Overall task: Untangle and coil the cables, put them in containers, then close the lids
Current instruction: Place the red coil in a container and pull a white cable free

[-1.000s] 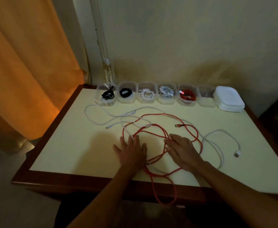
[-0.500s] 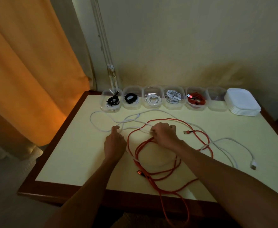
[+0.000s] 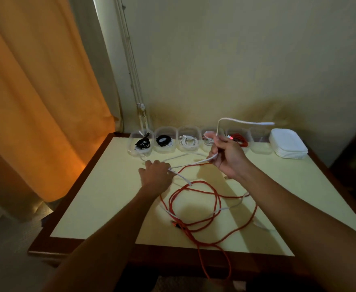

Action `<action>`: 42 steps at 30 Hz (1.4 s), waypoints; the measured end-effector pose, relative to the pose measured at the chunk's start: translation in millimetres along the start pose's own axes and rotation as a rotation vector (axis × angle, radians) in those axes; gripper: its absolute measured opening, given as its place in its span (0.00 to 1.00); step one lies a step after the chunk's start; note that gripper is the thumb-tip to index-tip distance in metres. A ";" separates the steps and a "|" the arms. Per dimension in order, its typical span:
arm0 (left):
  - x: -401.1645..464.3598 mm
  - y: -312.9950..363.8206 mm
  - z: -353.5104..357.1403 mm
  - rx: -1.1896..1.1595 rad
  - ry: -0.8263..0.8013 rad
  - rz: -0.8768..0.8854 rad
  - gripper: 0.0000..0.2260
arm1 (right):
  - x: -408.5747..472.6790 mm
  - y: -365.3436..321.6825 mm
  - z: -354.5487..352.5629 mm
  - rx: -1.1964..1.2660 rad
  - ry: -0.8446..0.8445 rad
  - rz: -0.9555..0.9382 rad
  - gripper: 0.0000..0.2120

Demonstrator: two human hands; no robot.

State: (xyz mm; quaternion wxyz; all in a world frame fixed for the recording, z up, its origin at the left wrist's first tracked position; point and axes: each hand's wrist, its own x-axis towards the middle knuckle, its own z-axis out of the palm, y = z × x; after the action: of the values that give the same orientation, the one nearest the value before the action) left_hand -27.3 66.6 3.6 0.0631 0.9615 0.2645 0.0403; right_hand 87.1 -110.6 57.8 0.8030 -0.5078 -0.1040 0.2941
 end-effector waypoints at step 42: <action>-194.6 16.6 -58.5 -0.774 -0.719 0.500 0.10 | -260.3 43.7 -0.8 -1.139 -0.311 0.111 0.17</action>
State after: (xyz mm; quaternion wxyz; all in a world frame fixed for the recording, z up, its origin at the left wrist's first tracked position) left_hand -192.2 -41.7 55.2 0.4842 0.8549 -0.0426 -0.1812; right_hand -138.2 -248.1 53.3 0.3626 -0.8145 -0.3352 0.3046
